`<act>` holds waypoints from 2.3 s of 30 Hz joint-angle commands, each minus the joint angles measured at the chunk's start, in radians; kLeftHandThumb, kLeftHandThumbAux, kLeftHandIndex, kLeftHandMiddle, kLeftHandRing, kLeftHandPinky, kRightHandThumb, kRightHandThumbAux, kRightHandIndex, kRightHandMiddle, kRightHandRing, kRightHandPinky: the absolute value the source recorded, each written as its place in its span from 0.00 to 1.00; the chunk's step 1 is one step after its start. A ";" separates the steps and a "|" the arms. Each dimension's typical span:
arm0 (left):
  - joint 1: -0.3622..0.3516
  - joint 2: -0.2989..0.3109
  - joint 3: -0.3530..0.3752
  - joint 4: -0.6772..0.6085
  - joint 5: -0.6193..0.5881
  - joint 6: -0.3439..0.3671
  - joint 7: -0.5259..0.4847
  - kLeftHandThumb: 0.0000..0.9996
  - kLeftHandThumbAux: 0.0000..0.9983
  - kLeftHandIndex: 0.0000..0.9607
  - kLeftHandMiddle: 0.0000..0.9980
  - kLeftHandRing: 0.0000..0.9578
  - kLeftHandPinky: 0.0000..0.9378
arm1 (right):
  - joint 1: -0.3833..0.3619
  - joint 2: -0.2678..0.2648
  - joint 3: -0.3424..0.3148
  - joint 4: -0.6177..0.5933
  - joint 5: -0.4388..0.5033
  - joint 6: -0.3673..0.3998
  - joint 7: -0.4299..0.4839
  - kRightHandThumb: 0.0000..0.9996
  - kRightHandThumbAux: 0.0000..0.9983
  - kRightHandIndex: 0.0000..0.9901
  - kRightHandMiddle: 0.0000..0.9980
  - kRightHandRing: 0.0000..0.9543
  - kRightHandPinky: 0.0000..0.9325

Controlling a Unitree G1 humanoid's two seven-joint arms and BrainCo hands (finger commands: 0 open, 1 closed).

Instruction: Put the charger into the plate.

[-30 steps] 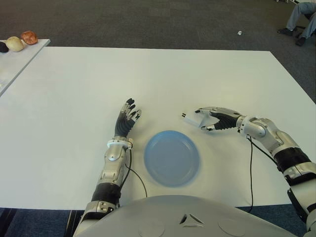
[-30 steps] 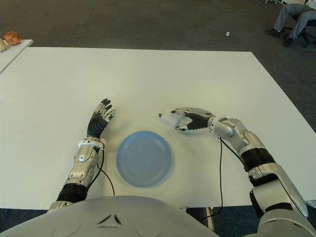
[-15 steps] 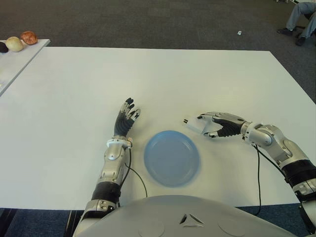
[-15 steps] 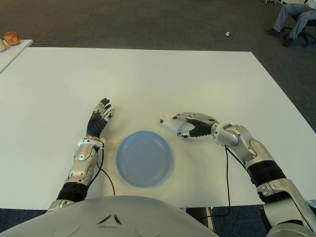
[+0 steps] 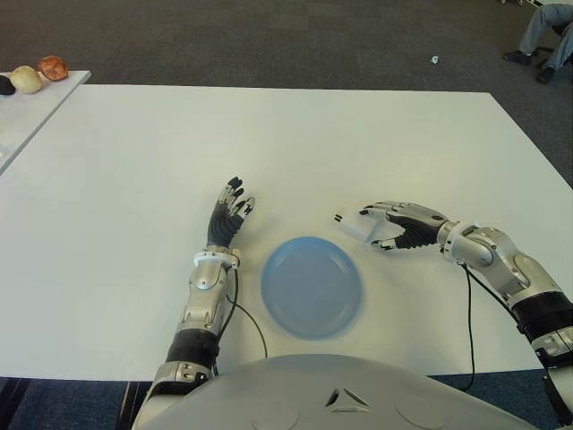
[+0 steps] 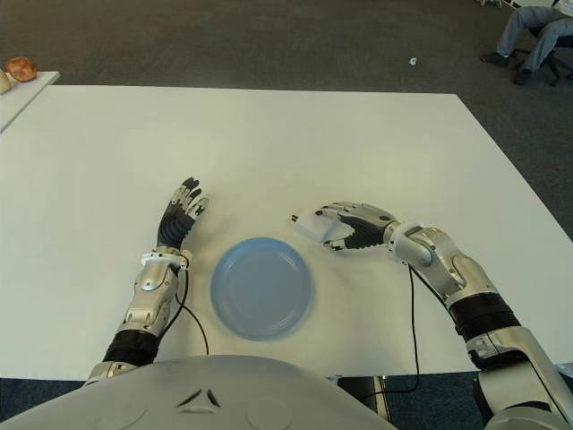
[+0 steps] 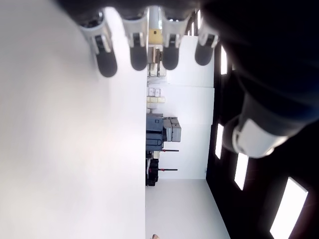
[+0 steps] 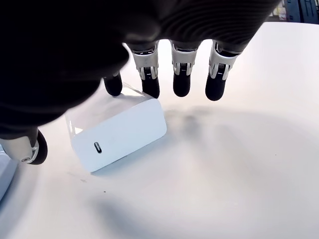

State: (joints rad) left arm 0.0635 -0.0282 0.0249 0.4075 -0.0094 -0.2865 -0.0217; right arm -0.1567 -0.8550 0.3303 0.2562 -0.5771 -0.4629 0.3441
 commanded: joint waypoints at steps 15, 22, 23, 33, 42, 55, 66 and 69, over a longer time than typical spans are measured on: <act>0.056 0.031 -0.001 0.051 -0.002 0.079 -0.019 0.00 0.60 0.01 0.09 0.09 0.09 | 0.059 0.119 -0.100 -0.010 -0.184 0.184 -0.399 0.00 0.30 0.00 0.00 0.00 0.00; 0.061 0.036 -0.004 0.044 -0.002 0.078 -0.028 0.00 0.59 0.01 0.08 0.08 0.08 | 0.055 0.131 -0.106 0.003 -0.186 0.217 -0.428 0.00 0.31 0.00 0.00 0.00 0.00; 0.062 0.037 -0.004 0.043 -0.002 0.078 -0.029 0.00 0.59 0.01 0.08 0.08 0.08 | 0.053 0.131 -0.107 0.005 -0.188 0.221 -0.432 0.00 0.31 0.00 0.00 0.00 0.00; 0.067 0.041 -0.002 0.046 -0.007 0.077 -0.034 0.00 0.58 0.02 0.09 0.09 0.09 | 0.059 0.117 -0.134 -0.021 -0.169 0.225 -0.443 0.00 0.31 0.00 0.00 0.00 0.00; 0.070 0.044 -0.003 0.053 -0.012 0.062 -0.049 0.00 0.59 0.01 0.09 0.09 0.09 | 0.071 0.129 -0.172 -0.070 -0.129 0.217 -0.435 0.03 0.28 0.00 0.00 0.00 0.00; 0.068 0.041 -0.003 0.059 -0.015 0.055 -0.052 0.00 0.59 0.01 0.09 0.09 0.09 | 0.111 0.243 -0.177 -0.206 -0.149 0.362 -0.413 0.13 0.20 0.00 0.00 0.00 0.00; 0.064 0.029 -0.010 0.054 -0.011 0.059 -0.046 0.00 0.60 0.01 0.09 0.09 0.09 | 0.123 0.334 -0.129 -0.246 -0.210 0.512 -0.369 0.17 0.16 0.00 0.00 0.00 0.00; 0.061 0.025 -0.016 0.058 -0.005 0.059 -0.043 0.00 0.59 0.01 0.08 0.08 0.08 | 0.130 0.345 -0.114 -0.254 -0.227 0.543 -0.355 0.17 0.16 0.00 0.00 0.00 0.00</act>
State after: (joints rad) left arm 0.0747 0.0040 0.0190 0.4010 -0.0200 -0.2927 -0.0643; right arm -0.0407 -0.5247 0.1984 0.0111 -0.7818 0.0473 -0.0311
